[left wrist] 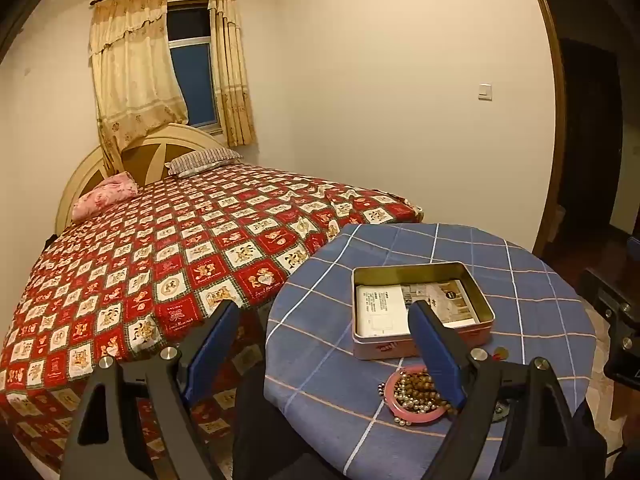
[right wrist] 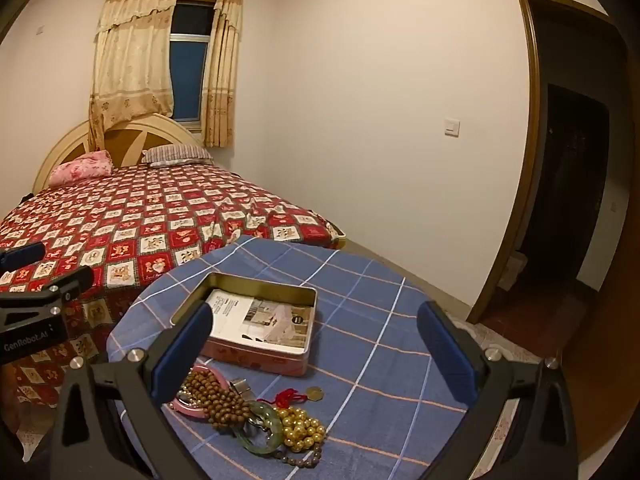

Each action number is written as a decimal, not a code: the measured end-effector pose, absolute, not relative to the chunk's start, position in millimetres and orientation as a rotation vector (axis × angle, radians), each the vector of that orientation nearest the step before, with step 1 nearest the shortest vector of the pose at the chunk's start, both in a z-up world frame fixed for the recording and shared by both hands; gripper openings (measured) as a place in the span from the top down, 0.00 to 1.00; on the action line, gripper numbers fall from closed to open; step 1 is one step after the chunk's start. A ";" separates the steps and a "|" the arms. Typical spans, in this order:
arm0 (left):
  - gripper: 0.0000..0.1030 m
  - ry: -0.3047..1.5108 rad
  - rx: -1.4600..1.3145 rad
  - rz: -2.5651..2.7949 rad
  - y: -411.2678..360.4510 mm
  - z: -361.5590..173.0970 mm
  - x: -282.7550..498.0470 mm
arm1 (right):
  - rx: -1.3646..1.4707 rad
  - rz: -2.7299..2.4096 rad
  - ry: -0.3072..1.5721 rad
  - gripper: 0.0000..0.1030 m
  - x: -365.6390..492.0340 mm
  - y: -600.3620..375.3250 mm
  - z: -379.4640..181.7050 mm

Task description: Organize jewelry

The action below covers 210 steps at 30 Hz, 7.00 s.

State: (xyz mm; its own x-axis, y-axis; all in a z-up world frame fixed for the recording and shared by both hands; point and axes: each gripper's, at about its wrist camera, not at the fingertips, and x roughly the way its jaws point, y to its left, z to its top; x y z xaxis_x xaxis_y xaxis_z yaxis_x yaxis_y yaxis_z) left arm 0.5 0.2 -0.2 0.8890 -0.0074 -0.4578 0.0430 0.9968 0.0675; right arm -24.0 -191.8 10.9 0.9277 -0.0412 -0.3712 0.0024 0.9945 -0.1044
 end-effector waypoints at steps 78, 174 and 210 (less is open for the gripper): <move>0.16 0.476 0.111 -0.007 4.5 -4.2 -0.7 | -0.081 -0.012 0.409 0.00 -19.5 -199.2 4.2; 0.89 0.813 0.035 -0.314 -33.2 -152.1 71.8 | -0.064 -0.006 0.696 0.22 21.3 -239.0 -115.9; 0.90 0.625 0.004 -0.331 -14.8 -86.6 49.0 | -0.063 0.254 0.786 0.92 40.0 -205.7 -121.2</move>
